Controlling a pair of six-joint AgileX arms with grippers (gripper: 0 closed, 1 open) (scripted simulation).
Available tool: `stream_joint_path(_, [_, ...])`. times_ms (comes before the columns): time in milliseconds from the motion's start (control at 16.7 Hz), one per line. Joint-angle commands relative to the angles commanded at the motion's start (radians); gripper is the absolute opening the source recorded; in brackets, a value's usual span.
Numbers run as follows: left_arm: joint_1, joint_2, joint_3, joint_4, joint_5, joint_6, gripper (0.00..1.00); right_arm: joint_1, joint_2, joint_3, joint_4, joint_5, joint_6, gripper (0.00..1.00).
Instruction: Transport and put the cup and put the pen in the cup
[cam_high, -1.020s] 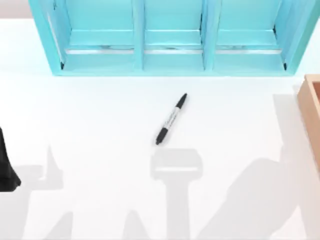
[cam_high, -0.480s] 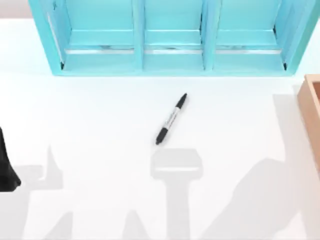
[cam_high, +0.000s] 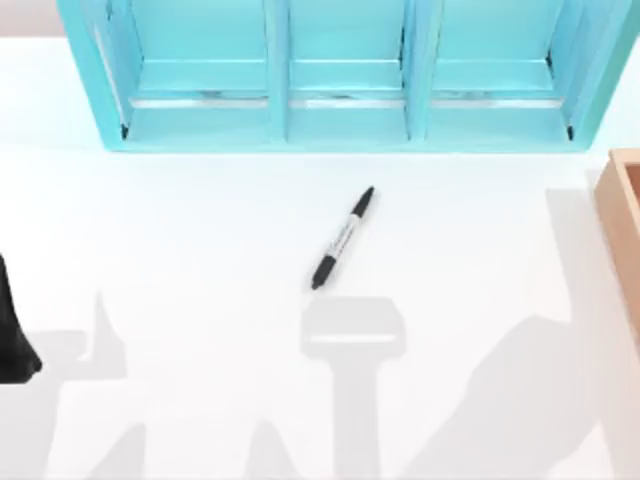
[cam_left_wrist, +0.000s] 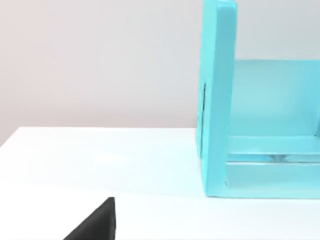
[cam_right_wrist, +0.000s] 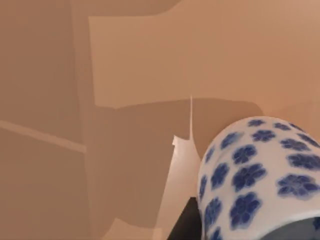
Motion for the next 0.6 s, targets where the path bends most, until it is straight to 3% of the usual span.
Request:
stream_joint_path(120, [0.0, 0.0, 0.0, 0.0, 0.0, 0.0, 1.0, 0.0, 0.0, 0.0, 0.0, 0.0, 0.0, 0.02])
stream_joint_path(180, [0.0, 0.0, 0.0, 0.0, 0.0, 0.0, 1.0, 0.0, 0.0, 0.0, 0.0, 0.0, 0.0, 0.0])
stream_joint_path(600, [0.0, 0.0, 0.0, 0.0, 0.0, 0.0, 1.0, 0.0, 0.0, 0.0, 0.0, 0.0, 0.0, 0.0])
